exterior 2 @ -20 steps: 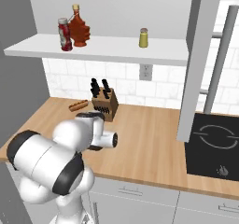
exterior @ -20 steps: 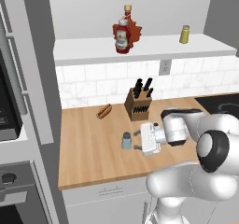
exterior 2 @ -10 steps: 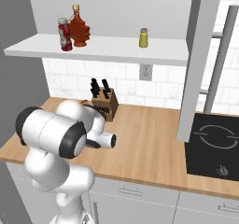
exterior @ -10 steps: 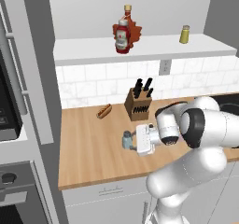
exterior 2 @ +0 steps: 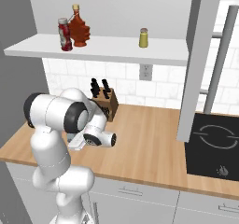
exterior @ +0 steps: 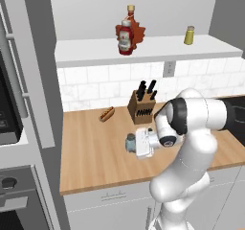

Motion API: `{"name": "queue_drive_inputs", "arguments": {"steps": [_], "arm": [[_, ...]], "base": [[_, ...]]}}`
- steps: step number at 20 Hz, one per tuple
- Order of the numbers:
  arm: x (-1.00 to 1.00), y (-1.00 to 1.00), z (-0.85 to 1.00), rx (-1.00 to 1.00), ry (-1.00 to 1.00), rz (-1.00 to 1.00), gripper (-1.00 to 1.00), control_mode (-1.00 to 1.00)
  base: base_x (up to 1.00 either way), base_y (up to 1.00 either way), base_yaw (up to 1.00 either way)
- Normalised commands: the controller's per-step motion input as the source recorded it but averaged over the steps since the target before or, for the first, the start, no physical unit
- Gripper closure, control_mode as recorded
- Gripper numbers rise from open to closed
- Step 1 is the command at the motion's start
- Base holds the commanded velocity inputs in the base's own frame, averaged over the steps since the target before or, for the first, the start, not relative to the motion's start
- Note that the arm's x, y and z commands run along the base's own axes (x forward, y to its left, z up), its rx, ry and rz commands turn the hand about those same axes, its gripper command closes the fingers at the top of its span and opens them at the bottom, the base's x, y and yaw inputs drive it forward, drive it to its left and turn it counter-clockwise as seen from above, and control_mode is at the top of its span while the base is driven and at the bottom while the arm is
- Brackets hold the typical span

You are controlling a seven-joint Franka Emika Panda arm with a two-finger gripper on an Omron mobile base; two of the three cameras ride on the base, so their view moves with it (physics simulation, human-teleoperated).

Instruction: Put the shaker and condiment bottle from the counter next to their counterparts in the cabinet.

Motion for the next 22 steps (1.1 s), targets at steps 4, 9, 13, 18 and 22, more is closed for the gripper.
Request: {"name": "queue_drive_inputs", "arguments": {"steps": [4,9,13,18,22], "arm": [[0.0,0.17,-0.22,0.0,0.0,0.0,1.0,-1.0],[0.01,0.08,0.31,0.04,-0.08,0.0,1.0,-1.0],[0.0,-0.16,0.98,0.0,-0.11,-0.01,1.0,-1.0],[0.0,-0.26,0.85,0.0,0.0,-0.05,1.0,-1.0],[-0.08,-0.42,0.89,0.0,0.02,-0.09,1.0,-1.0]], "base": [[0.0,0.0,0.0],[0.0,0.0,0.0],[0.0,0.0,0.0],[0.0,0.0,0.0],[0.0,0.0,0.0]]}}
